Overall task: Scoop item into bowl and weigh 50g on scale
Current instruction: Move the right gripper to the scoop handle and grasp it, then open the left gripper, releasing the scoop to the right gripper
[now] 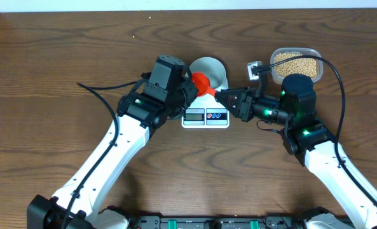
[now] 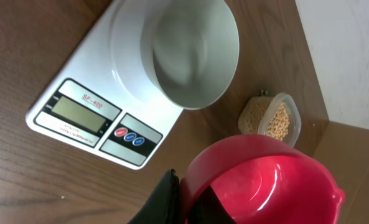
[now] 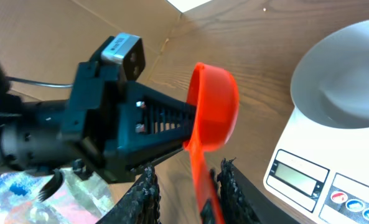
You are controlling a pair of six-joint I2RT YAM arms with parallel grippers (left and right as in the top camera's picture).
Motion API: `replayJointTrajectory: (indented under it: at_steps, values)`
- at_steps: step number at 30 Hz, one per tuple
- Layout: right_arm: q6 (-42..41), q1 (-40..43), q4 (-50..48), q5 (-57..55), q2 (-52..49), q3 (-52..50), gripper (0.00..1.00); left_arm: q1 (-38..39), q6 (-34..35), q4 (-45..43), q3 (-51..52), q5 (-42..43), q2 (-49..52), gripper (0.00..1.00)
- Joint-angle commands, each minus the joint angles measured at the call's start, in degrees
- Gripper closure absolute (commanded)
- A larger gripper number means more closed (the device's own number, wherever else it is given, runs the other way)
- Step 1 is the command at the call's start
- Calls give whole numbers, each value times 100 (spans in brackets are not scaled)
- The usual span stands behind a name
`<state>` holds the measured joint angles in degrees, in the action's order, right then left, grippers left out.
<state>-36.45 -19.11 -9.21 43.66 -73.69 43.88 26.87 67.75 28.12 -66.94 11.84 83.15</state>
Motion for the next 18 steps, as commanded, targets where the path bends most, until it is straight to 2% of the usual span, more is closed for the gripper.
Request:
replayJointTrajectory:
  at_steps: [1,18]
  values:
    - [22,-50,0,-68,-170,98,72,118,138,15,-35,-33,13,93]
    - [4,-50,-66,-68,-197,98,91,162,138,17,-35,-31,13,93]
